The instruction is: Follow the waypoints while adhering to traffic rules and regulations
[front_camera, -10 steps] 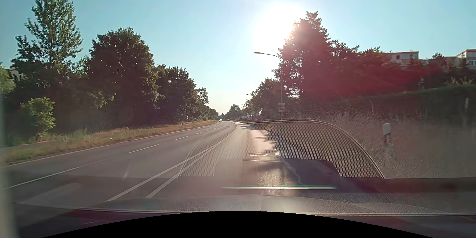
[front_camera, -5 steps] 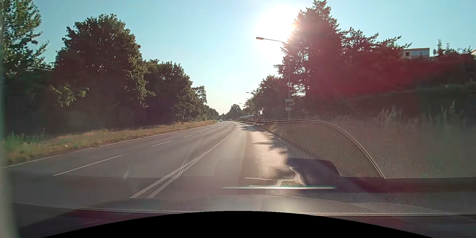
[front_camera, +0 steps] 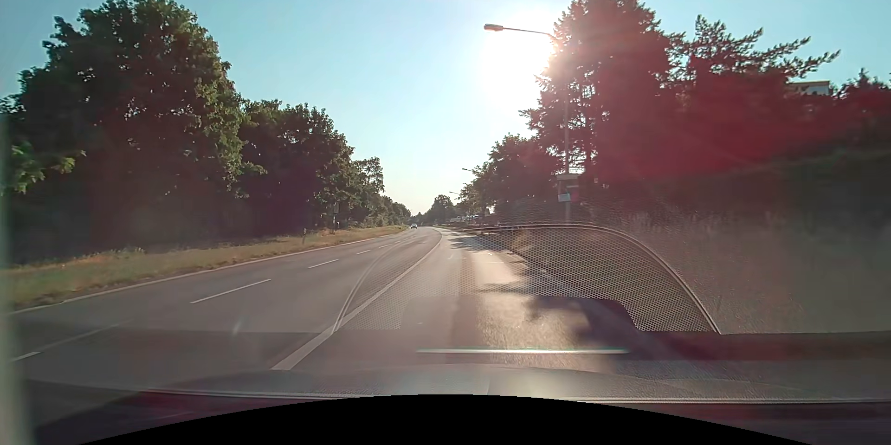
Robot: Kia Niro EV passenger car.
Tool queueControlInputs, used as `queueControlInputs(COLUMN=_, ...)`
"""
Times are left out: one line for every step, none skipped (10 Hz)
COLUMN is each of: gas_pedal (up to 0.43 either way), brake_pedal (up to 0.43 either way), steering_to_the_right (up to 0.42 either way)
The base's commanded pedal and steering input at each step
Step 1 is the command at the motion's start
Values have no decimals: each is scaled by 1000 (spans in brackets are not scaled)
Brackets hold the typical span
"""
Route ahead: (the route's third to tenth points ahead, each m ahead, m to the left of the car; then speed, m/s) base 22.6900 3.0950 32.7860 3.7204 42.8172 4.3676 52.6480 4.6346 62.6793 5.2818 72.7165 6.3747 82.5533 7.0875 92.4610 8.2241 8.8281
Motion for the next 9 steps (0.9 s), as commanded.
queueControlInputs(gas_pedal=228, brake_pedal=0, steering_to_the_right=-9)
queueControlInputs(gas_pedal=228, brake_pedal=0, steering_to_the_right=-9)
queueControlInputs(gas_pedal=228, brake_pedal=0, steering_to_the_right=-9)
queueControlInputs(gas_pedal=228, brake_pedal=0, steering_to_the_right=-9)
queueControlInputs(gas_pedal=228, brake_pedal=0, steering_to_the_right=-9)
queueControlInputs(gas_pedal=228, brake_pedal=0, steering_to_the_right=-9)
queueControlInputs(gas_pedal=228, brake_pedal=0, steering_to_the_right=-9)
queueControlInputs(gas_pedal=228, brake_pedal=0, steering_to_the_right=-9)
queueControlInputs(gas_pedal=228, brake_pedal=0, steering_to_the_right=-9)
